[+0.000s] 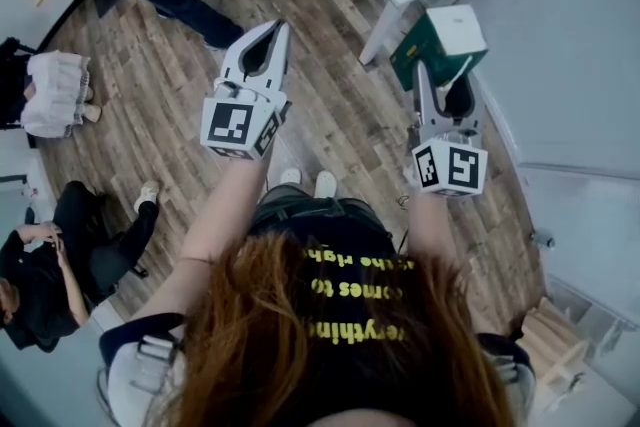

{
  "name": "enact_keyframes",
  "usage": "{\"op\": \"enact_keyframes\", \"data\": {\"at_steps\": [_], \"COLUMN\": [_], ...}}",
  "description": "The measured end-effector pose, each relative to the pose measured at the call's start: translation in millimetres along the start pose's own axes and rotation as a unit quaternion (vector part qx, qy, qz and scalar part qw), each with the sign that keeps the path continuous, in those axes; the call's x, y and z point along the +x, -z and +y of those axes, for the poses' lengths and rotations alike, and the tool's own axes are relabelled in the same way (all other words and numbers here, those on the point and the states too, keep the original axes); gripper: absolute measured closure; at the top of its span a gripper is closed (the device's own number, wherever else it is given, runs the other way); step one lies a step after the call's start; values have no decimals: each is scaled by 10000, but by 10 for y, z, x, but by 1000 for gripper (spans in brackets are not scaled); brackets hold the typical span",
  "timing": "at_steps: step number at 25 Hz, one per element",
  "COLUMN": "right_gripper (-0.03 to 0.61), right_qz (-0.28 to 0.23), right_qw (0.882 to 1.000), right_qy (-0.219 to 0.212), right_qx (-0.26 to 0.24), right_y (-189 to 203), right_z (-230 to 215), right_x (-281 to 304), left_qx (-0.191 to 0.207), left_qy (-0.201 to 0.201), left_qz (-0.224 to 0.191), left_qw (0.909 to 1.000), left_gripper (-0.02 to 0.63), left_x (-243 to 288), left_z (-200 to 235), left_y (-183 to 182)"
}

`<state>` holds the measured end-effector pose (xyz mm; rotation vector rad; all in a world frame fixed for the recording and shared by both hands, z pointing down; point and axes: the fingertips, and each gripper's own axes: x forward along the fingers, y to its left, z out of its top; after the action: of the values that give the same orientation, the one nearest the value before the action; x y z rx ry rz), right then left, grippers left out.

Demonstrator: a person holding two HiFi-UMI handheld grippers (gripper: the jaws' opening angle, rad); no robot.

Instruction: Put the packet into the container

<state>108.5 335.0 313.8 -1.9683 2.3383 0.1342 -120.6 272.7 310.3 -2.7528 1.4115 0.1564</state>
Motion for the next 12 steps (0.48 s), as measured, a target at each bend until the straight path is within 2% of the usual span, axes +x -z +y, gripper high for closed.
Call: {"op": "enact_keyframes", "data": {"at_steps": [12], "right_gripper": [314], "right_qz": [31], "right_qw": [9998], "right_qy": [-171], "right_qx": [131], "right_y": [154], "right_z": [-332], "right_x": [14], "left_qx": [36], "left_qy": [-255], "left_qz": [21], "left_qw": [9997], "left_gripper": [612], "left_x": [108], "left_z": [-151], "left_y": [105]}}
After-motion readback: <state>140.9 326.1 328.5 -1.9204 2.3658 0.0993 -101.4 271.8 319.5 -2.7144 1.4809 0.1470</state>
